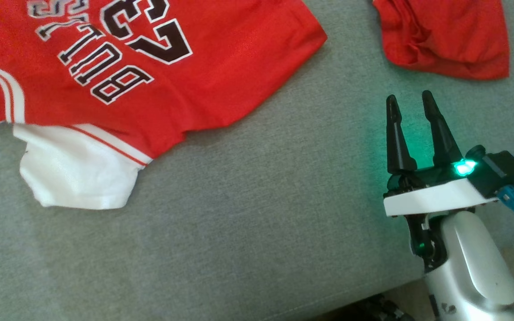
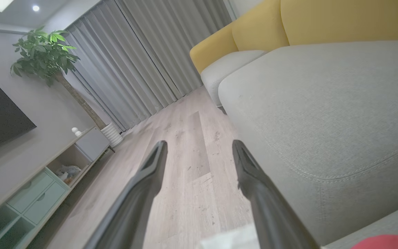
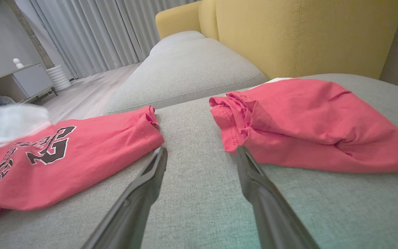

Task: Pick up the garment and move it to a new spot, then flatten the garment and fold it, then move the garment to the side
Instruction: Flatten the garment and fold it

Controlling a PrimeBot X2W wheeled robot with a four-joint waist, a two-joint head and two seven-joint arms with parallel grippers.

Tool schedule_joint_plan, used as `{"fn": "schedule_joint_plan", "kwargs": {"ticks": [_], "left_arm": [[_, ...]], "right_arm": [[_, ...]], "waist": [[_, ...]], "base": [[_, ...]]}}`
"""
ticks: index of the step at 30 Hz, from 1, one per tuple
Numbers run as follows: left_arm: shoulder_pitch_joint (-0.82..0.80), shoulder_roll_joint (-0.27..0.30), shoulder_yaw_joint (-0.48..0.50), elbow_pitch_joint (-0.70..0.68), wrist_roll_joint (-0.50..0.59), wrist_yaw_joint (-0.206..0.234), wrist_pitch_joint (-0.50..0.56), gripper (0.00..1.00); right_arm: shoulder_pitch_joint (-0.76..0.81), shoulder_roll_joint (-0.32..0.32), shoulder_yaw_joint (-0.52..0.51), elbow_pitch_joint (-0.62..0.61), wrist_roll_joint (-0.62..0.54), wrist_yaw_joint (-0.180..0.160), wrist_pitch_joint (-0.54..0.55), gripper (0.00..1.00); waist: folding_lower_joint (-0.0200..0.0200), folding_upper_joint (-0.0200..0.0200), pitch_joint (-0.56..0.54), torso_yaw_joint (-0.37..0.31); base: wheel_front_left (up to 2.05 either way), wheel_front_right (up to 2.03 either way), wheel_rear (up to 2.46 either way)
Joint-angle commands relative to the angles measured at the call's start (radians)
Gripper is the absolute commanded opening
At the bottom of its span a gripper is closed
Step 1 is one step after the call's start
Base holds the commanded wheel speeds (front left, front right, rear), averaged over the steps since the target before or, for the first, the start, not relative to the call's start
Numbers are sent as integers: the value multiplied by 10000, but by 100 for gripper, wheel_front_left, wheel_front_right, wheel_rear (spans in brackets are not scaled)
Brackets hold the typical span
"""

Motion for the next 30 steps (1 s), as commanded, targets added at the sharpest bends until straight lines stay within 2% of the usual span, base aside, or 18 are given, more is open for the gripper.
{"fn": "schedule_joint_plan", "kwargs": {"ticks": [1, 9, 14, 23, 30], "left_arm": [[-369, 220, 305, -108, -132, -26, -136, 100], [578, -624, 808, -453, -884, -487, -801, 100], [1867, -875, 1426, -1861, -1167, -521, -856, 100], [5899, -1342, 2799, -5373, -999, 191, -860, 100], [9085, -1886, 3481, -7226, -771, 664, -861, 100]], "right_arm": [[-87, -29, 138, -309, -40, -7, -109, 100], [14, -29, -198, -227, -331, -7, -109, 100], [179, -29, -518, -173, -605, -7, -109, 100], [735, -29, -1144, -9, -1054, -7, -109, 100], [1264, -29, -1309, 98, -1114, -7, -109, 100]], "waist": [[0, 0, -59, 108], [0, 0, -730, 854], [0, 0, -1383, 1465], [0, 0, -2615, 2572], [0, 0, -3275, 3032]], "base": [[0, 0, 0], [0, 0, 0], [0, 0, 0], [0, 0, 0], [0, 0, 0]]}}
